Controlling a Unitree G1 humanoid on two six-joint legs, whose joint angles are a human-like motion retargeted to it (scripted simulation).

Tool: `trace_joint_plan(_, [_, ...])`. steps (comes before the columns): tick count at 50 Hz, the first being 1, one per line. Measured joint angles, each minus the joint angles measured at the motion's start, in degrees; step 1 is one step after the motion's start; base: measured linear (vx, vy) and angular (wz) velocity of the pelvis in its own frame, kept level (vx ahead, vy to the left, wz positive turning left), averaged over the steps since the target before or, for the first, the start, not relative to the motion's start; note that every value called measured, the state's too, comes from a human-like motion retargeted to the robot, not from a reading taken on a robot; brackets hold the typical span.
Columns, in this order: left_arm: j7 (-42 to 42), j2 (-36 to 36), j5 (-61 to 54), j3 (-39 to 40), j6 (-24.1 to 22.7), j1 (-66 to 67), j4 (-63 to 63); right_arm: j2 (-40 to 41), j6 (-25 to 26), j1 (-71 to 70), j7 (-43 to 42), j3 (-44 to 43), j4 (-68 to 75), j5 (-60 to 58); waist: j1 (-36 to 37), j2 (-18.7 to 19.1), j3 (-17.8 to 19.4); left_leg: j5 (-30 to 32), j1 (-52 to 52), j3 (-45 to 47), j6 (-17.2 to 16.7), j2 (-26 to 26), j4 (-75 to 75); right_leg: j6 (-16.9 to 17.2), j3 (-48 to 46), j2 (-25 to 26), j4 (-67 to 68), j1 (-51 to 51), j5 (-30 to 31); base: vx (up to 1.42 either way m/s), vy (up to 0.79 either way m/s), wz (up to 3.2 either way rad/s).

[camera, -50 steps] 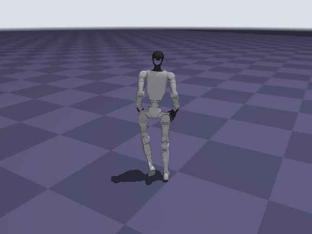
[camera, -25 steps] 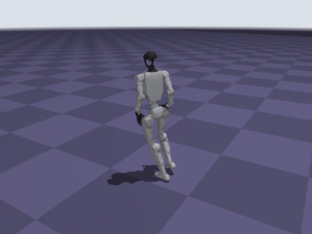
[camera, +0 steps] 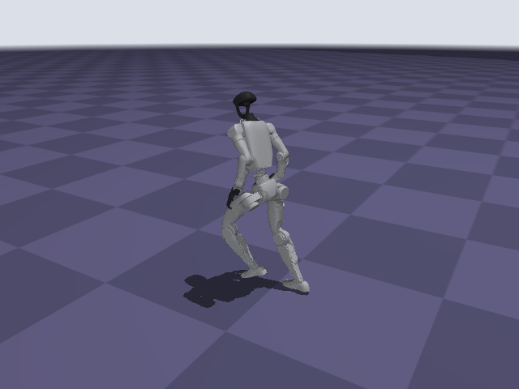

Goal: Walk run

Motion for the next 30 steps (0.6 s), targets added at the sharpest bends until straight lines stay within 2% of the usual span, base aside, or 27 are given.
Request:
trace_joint_plan(2, [-0.3, -0.2, -0.6, 1.3, -2.9, 2.0, -1.4, -0.1, 0.2, 0.8, 1.1, 0.5, 0.5, 0.7, 6.3, -4.6, -1.5, -2.8, -5.3, 5.0, 1.6, 4.1, -8.1, -0.2, 3.1, 0.9, -9.2, 7.2, 9.7, 1.8, -0.05, -1.07])
trace_joint_plan(4, [-1.2, 0.4, -1.0, 2.8, -4.1, 3.5, -2.6, 1.0, 0.7, 2.0, 1.0, 1.0, 1.4, 0.5, 10.1, -11.1, -2.7, -3.6, -9.0, 8.1, 1.3, 5.9, -17.5, 4.1, 2.3, -4.0, -15.5, 13.0, 25.3, 2.37, 0.19, -0.7])
trace_joint_plan(5, [-1.9, 1.0, -1.3, 3.5, -4.6, 4.0, -3.3, 1.9, 1.0, 2.4, 0.6, 1.2, 2.1, 0.2, 11.5, -14.7, -3.2, -3.3, -10.0, 8.3, 0.5, 5.0, -23.6, 6.5, 0.3, -7.0, -18.0, 15.3, 35.2, 2.22, 0.21, -0.1])
trace_joint_plan(7, [-4.4, 3.1, -3.0, 3.8, -4.8, 4.0, -5.0, 4.0, 1.4, 2.8, -1.6, 0.9, 3.7, -1.7, 11.5, -20.2, -3.2, -3.0, -7.7, 6.8, -1.3, -0.1, -35.7, 14.3, -1.6, -11.3, -18.7, 18.4, 52.6, 2.31, 0.25, 0.54])
trace_joint_plan(8, [-5.4, 4.0, -3.9, 3.7, -4.6, 3.8, -6.2, 4.7, 1.6, 3.3, -3.1, 0.8, 4.2, -2.8, 11.2, -22.5, -2.4, -3.6, -5.0, 7.4, -1.6, -1.8, -38.8, 17.2, -3.9, -13.6, -13.4, 18.2, 55.6, 2.02, 0.08, 0.95])
trace_joint_plan(9, [-5.7, 4.8, -4.0, 3.5, -4.5, 3.6, -7.1, 5.0, 1.6, 3.9, -3.9, 0.6, 4.3, -3.4, 10.1, -23.7, -1.9, -4.0, -2.2, 7.8, -1.6, -3.1, -39.9, 17.8, -2.8, -13.6, -7.6, 17.9, 56.6, 1.35, -0.2, 1.2])
trace_joint_plan(10, [-5.8, 5.4, -3.8, 3.3, -4.5, 3.4, -7.8, 5.2, 1.6, 4.5, -4.2, 0.3, 4.4, -3.7, 8.6, -24.4, -1.6, -4.1, 0.6, 8.1, -1.4, -4.1, -40.0, 17.1, 0.0, -12.4, -1.5, 17.5, 56.6, 1.69, -0.21, 1.63])
trace_joint_plan(12, [-5.7, 8.4, -3.1, 3.7, -1.9, 1.2, -10.6, 8.8, 1.4, 4.6, -8.8, 0.0, 5.4, -10.0, 1.5, -21.4, -1.6, -5.4, 6.0, 5.9, 3.5, -5.7, -37.5, 13.8, -0.6, -2.7, 1.3, 16.6, 55.7, 2.9, -0.01, 2.28])
trace_joint_plan(13, [-5.0, 9.2, -2.5, 3.3, -1.0, 0.3, -10.6, 10.2, 1.6, 5.4, -10.6, -0.2, 6.0, -12.3, -2.7, -18.8, -1.5, -5.8, 7.3, -0.5, 3.5, -6.6, -34.2, 12.8, -4.4, 2.0, 4.8, 15.1, 53.2, 2.84, -0.12, 2.7])
trace_joint_plan(15, [-3.1, 8.9, -1.1, 2.2, 0.0, -3.2, -6.5, 12.3, 3.2, 7.6, -13.6, 1.1, 6.9, -14.1, -10.0, -16.3, 0.2, -10.7, 9.6, -11.3, 4.6, -11.9, -27.6, 9.6, -9.4, 6.9, 20.8, 6.8, 43.9, 1.93, -0.28, 2.72])
trace_joint_plan(17, [-7.7, 9.4, -2.6, 1.1, -3.4, -9.2, -0.6, 14.4, 4.1, 7.9, -11.6, -0.4, 6.7, -11.3, -16.4, -13.3, 1.2, -16.7, 14.3, -14.4, 3.4, -12.8, -23.7, 7.5, -11.9, 7.4, 34.6, -6.2, 33.4, 1.55, -0.34, 2.18])
trace_joint_plan(20, [-17.2, 11.0, -13.2, -4.1, -4.5, -13.0, 1.9, 15.3, 2.6, 11.5, -7.4, -4.3, 1.0, -6.1, -18.6, -12.4, -0.3, -21.1, 24.4, -9.7, 1.1, -10.5, -25.4, 4.2, -11.2, 0.3, 38.9, -21.4, 24.5, 2.29, -0.55, 0.53])
trace_joint_plan(21, [-17.4, 11.6, -15.9, -5.0, -4.7, -13.2, 1.1, 14.7, 1.8, 13.2, -8.3, -5.3, -1.8, -5.0, -20.7, -11.5, -0.7, -19.5, 29.4, -9.9, 0.7, -12.0, -29.2, 4.6, -10.9, -1.9, 37.0, -25.8, 23.1, 2.16, -0.41, 1.13])
trace_joint_plan(23, [-16.8, 12.3, -18.7, -5.8, -5.5, -12.3, -0.3, 13.3, -0.1, 16.6, -10.3, -7.4, -6.6, -4.1, -25.0, -9.5, -1.9, -11.3, 40.0, -10.8, -1.8, -14.9, -39.0, 6.2, -10.0, -6.2, 30.2, -32.3, 21.3, 2.45, -0.5, 1.31])
trace_joint_plan(24, [-16.5, 12.3, -19.0, -6.0, -6.0, -11.3, -0.6, 12.8, -1.0, 18.0, -11.6, -8.6, -8.1, -3.9, -26.9, -7.8, -2.7, -3.4, 44.8, -11.5, -4.3, -15.1, -44.4, 7.5, -10.2, -8.3, 25.3, -34.5, 20.9, 2.74, -0.64, 1.04])
trace_joint_plan(25, [-16.3, 12.2, -19.0, -6.2, -6.4, -10.1, -0.8, 12.4, -1.8, 19.3, -13.2, -9.7, -9.2, -3.6, -28.5, -5.9, -3.6, 5.8, 49.4, -12.3, -7.3, -14.8, -49.6, 8.8, -10.7, -10.4, 20.1, -36.4, 20.6, 2.35, -0.43, 0.72])
trace_joint_plan(27, [-17.1, 11.4, -19.2, -7.4, -6.2, -7.3, -0.4, 12.2, -4.1, 20.5, -16.6, -11.1, -10.3, -1.3, -30.4, -0.7, -4.4, 30.9, 56.7, -15.7, -14.2, -12.1, -56.4, 11.4, -12.8, -13.0, 8.2, -37.2, 19.9, 2.53, -0.53, 0.27])
trace_joint_plan(28, [-17.7, 10.9, -19.4, -8.0, -5.9, -5.9, -0.3, 12.1, -5.4, 20.7, -17.8, -11.5, -10.9, 0.0, -31.0, 1.7, -4.0, 38.5, 58.6, -15.6, -18.9, -9.5, -54.4, 12.0, -13.2, -12.9, 2.7, -36.4, 19.0, 2.93, -0.69, -0.17])
trace_joint_plan(29, [-18.5, 10.2, -19.2, -8.0, -5.4, -4.8, -0.3, 11.6, -6.1, 19.9, -18.7, -11.8, -11.3, 0.5, -31.4, 2.7, -3.5, 41.0, 59.4, -13.9, -20.5, -8.9, -50.0, 13.0, -11.6, -13.1, -2.5, -35.4, 18.1, 2.63, -0.44, -0.43])
trace_joint_plan(30, [-19.3, 9.3, -18.7, -7.6, -4.9, -3.9, -0.3, 10.7, -6.5, 18.6, -19.3, -12.1, -11.6, 0.8, -31.7, 2.9, -3.0, 41.0, 59.6, -11.3, -20.5, -9.1, -44.4, 14.3, -9.2, -13.5, -7.5, -34.3, 17.3, 1.92, -0.18, -0.59])
